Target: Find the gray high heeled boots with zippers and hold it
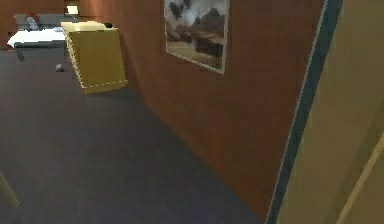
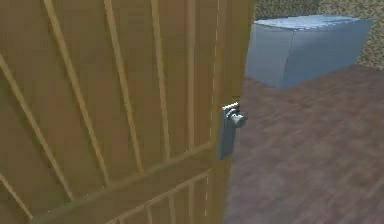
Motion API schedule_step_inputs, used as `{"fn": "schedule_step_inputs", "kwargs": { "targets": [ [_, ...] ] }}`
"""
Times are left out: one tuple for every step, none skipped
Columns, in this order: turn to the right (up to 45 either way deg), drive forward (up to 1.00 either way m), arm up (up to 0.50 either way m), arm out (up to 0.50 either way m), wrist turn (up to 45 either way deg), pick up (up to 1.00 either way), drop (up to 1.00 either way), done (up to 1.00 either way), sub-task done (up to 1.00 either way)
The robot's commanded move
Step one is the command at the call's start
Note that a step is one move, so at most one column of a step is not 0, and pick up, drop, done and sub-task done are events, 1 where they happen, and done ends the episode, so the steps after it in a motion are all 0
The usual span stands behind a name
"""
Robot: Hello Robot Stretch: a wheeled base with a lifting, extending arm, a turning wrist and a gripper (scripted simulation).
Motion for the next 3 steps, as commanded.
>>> {"fn": "schedule_step_inputs", "kwargs": {
  "targets": [
    [-27.0, 0.0, 0.0, 0.0, 0.0, 0.0, 0.0, 0.0, 0.0],
    [0.0, 0.6, 0.0, 0.0, 0.0, 0.0, 0.0, 0.0, 0.0],
    [-15.0, 0.0, 0.0, 0.0, 0.0, 0.0, 0.0, 0.0, 0.0]
  ]
}}
